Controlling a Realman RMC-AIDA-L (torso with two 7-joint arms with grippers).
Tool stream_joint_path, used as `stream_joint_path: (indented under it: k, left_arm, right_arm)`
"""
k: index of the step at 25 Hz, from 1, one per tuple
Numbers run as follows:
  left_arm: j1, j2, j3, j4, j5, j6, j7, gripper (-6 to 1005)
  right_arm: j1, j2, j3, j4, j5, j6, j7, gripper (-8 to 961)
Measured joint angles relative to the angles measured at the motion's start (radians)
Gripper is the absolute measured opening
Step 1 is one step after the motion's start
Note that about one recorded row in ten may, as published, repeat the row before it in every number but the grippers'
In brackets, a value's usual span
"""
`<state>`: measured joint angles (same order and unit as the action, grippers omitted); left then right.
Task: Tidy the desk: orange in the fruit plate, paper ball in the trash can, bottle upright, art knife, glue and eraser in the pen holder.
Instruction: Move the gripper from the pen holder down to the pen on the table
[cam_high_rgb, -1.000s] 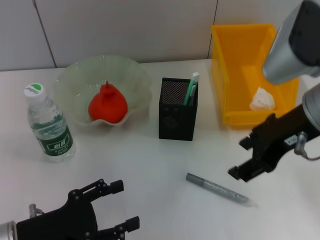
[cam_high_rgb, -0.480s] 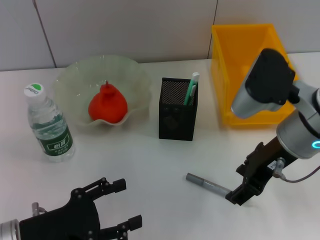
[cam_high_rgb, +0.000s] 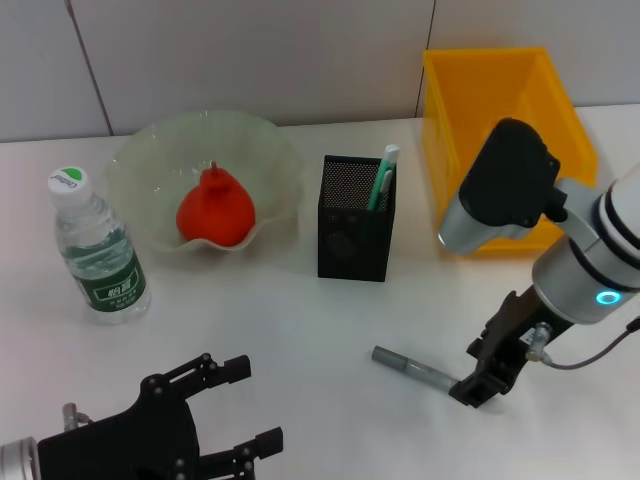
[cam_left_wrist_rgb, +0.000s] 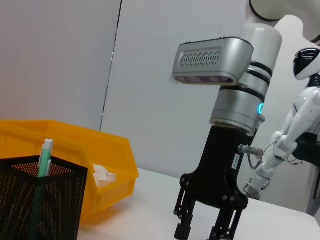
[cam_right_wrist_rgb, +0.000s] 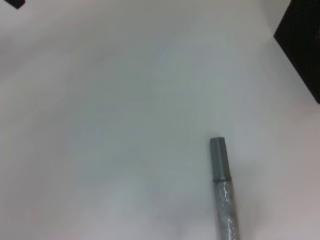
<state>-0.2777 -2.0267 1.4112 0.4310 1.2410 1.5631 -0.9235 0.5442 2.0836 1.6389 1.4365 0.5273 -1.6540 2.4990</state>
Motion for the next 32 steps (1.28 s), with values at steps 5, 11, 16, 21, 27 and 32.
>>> stream_joint_path:
  k: [5, 11, 16, 21, 27, 32]
  left_arm:
    - [0.000, 0.000, 0.000, 0.000, 0.000, 0.000, 0.000, 847]
    - [0.000, 0.000, 0.000, 0.000, 0.000, 0.002, 0.000, 847]
    - [0.000, 0.000, -0.001, 0.000, 0.000, 0.004, 0.000, 847]
    - [0.000, 0.000, -0.002, 0.001, 0.000, 0.004, 0.000, 847]
    - [0.000, 0.000, -0.002, 0.000, 0.000, 0.003, 0.000, 847]
    - [0.000, 0.000, -0.002, 0.000, 0.000, 0.002, 0.000, 847]
  right_arm:
    - [0.007, 0.000, -0.040, -0.031, -0.006, 0.032, 0.003, 611]
    - [0.021, 0.000, -0.068, -0.061, -0.008, 0.059, 0.010, 584]
    - [0.033, -0.001, -0.068, -0.080, -0.009, 0.061, 0.013, 575]
    - [0.035, -0.001, -0.068, -0.088, -0.010, 0.068, 0.015, 438]
    - [0.037, -0.001, -0.068, -0.107, -0.010, 0.078, 0.015, 434]
    - [0.039, -0.001, -0.082, -0.120, -0.011, 0.085, 0.015, 431]
